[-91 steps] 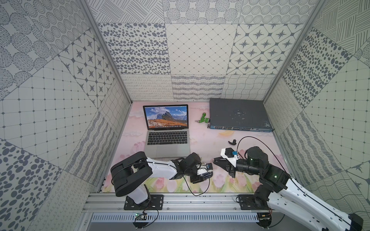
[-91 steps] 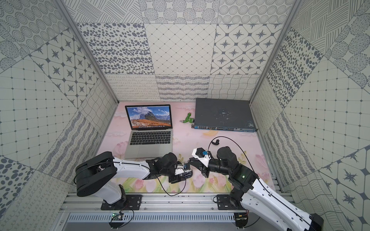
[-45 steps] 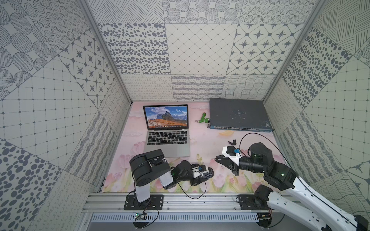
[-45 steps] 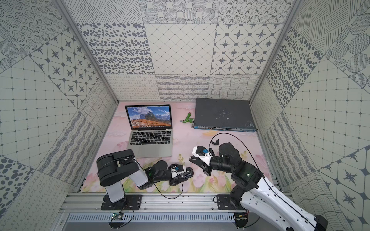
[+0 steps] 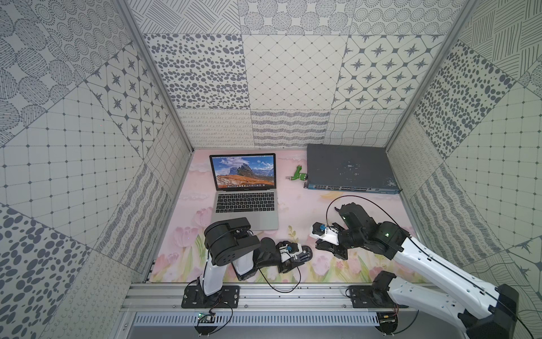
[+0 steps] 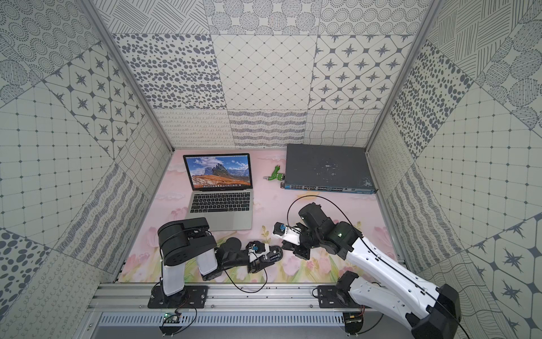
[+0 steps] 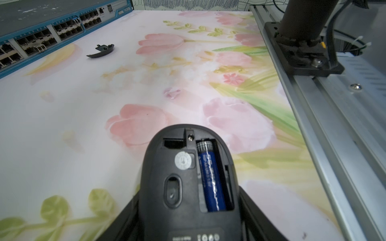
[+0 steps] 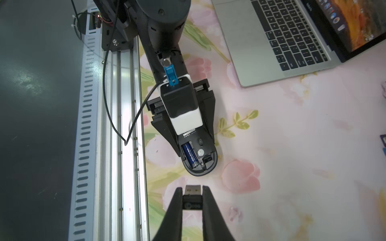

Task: Remove the wireless mouse receiver from the laptop
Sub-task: Insert the USB plug into the mouse.

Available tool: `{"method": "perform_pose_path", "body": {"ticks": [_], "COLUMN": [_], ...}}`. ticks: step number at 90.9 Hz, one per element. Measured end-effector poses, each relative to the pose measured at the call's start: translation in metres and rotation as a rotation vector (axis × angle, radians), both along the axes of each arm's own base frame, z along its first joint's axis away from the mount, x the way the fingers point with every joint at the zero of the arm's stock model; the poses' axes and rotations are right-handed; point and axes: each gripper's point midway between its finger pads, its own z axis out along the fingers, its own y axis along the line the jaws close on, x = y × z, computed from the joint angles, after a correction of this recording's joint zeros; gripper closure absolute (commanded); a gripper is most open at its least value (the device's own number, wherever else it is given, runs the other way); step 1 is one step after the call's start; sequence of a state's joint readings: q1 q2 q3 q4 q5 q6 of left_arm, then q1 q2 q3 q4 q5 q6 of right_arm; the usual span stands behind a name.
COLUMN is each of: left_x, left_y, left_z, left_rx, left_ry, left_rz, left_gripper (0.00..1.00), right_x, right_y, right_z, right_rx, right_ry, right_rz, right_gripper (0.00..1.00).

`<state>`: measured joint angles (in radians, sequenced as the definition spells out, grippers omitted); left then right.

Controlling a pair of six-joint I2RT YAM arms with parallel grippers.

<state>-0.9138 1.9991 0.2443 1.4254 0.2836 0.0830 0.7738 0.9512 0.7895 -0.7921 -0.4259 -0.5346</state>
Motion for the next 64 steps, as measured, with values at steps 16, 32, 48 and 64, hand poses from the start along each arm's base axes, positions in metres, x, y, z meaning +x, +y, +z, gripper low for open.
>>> {"method": "perform_pose_path", "body": {"ticks": [16, 32, 48, 64], "left_x": [0.001, 0.001, 0.001, 0.001], "left_y": [0.001, 0.001, 0.001, 0.001], "left_z": [0.0, 0.0, 0.0, 0.0], "left_rx": [-0.008, -0.012, -0.014, -0.015], "left_ry": [0.011, 0.014, 0.014, 0.014], "left_rz": [-0.006, -0.011, -0.013, -0.014], "left_gripper": [0.43, 0.42, 0.41, 0.41], "right_x": [0.007, 0.015, 0.021, 0.025], "right_y": [0.008, 0.016, 0.021, 0.024], "right_z": [-0.021, -0.038, -0.044, -0.057], "right_rx": [-0.07, -0.101, -0.112, -0.153], "right_ry": [0.029, 0.053, 0.038, 0.031], "right_rz": [0.058, 0.069, 0.069, 0.067], "right_gripper": [0.96, 0.97, 0.98, 0.98]}}
